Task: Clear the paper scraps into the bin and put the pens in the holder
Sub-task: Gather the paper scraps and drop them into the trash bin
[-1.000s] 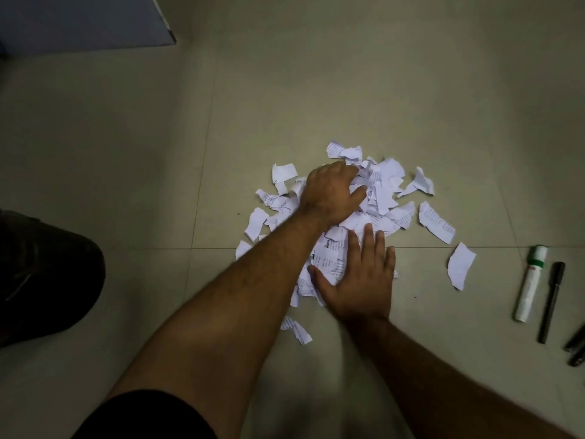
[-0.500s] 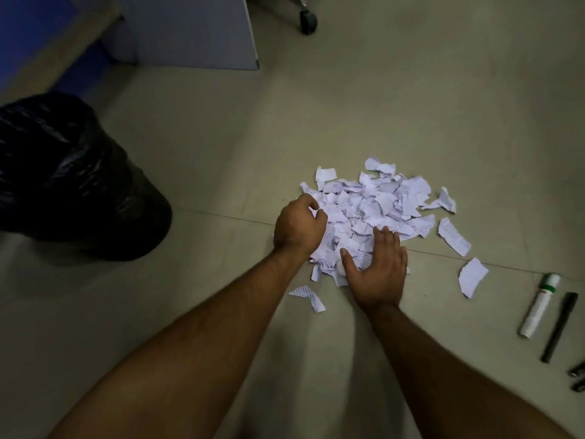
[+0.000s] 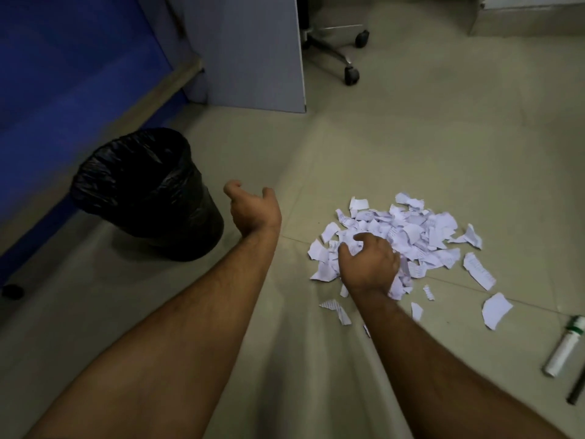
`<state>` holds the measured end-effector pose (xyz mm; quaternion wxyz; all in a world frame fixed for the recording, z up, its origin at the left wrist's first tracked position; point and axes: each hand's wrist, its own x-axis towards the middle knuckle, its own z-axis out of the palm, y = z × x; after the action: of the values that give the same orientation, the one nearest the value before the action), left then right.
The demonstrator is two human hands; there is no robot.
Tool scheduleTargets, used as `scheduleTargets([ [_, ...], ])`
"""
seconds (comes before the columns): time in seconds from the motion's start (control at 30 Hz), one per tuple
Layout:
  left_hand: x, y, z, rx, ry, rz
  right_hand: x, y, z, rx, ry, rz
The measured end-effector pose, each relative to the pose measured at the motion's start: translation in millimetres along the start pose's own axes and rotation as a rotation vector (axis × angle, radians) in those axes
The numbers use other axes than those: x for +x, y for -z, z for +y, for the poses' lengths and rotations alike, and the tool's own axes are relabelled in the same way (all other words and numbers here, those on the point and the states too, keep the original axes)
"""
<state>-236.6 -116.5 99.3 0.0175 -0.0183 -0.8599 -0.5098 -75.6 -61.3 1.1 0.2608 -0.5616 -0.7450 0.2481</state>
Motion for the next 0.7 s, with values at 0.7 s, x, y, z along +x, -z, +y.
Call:
scheduleTargets([
  [0.7, 76, 74, 2, 0.092, 0.186, 0.083, -19, 3, -91, 0.431, -0.085, -0.364],
])
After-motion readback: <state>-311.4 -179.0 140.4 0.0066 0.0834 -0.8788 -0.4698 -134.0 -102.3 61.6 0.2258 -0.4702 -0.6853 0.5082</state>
